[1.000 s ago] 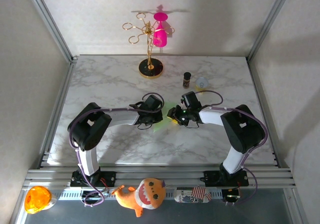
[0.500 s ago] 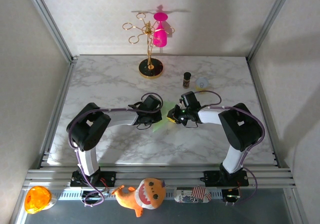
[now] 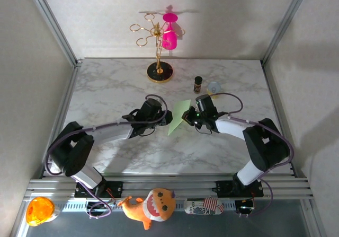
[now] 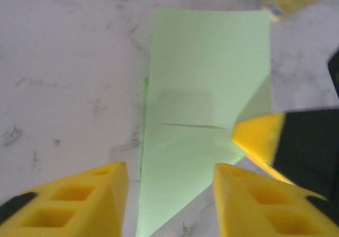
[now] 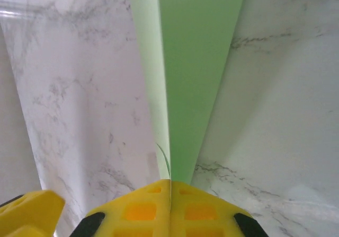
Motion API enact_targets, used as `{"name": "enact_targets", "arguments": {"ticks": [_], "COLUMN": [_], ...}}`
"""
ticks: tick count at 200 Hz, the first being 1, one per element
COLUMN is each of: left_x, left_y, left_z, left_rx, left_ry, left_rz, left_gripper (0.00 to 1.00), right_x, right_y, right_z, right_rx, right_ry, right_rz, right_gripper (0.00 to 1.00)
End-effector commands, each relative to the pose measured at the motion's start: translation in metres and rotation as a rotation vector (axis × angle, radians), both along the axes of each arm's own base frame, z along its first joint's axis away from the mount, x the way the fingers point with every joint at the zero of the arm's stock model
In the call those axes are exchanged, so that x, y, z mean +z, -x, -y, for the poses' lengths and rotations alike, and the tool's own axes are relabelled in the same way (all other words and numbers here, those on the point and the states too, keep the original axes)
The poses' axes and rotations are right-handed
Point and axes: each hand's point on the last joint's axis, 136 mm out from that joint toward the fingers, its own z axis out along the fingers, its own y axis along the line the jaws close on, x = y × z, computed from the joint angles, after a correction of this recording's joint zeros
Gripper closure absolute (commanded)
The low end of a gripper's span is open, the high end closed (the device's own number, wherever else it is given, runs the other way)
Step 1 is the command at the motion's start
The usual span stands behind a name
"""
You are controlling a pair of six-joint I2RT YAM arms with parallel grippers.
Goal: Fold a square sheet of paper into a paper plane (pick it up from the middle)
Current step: Fold the wing for the fifth time at the center of the table.
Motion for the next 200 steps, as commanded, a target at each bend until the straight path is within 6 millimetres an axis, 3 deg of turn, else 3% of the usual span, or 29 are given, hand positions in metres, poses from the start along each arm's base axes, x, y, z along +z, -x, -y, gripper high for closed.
{"name": "enact_targets", "arguments": {"ticks": [1,31,70,145,200], "left_x": [0.011,0.012,-0.01,-0.04,-0.058], "left_y": [0.006,0.02,0.03,0.027,0.035], "left_z": [0.009,0.025,0.048,0.071,0.072], "left_rx": [-0.116,-0.25,-0.403,-0.522,-0.576], "left_ry": [-0.041,-0.099,-0.255,-0.359,-0.39], "left_rz": [0.186,0.361,0.458,0.512,0.504], "left_gripper": [0.43,0.35,0.35,0.45,0.48], "right_x": [-0.012,-0.011,-0.007,-0.005,-0.003], "right_y": [0.008,0.012,0.015,0.018,0.016], "right_z": [0.021,0.028,0.029,0.025,0.023], "right_rx": [-0.113,-0.182,-0.216,-0.206,-0.209], "right_ry": [0.036,-0.001,-0.027,-0.048,-0.064], "right_rz": [-0.069,-0.111,-0.156,-0.21,-0.23], "right_gripper": [1.0,1.0,0.99,0.99,0.97]}}
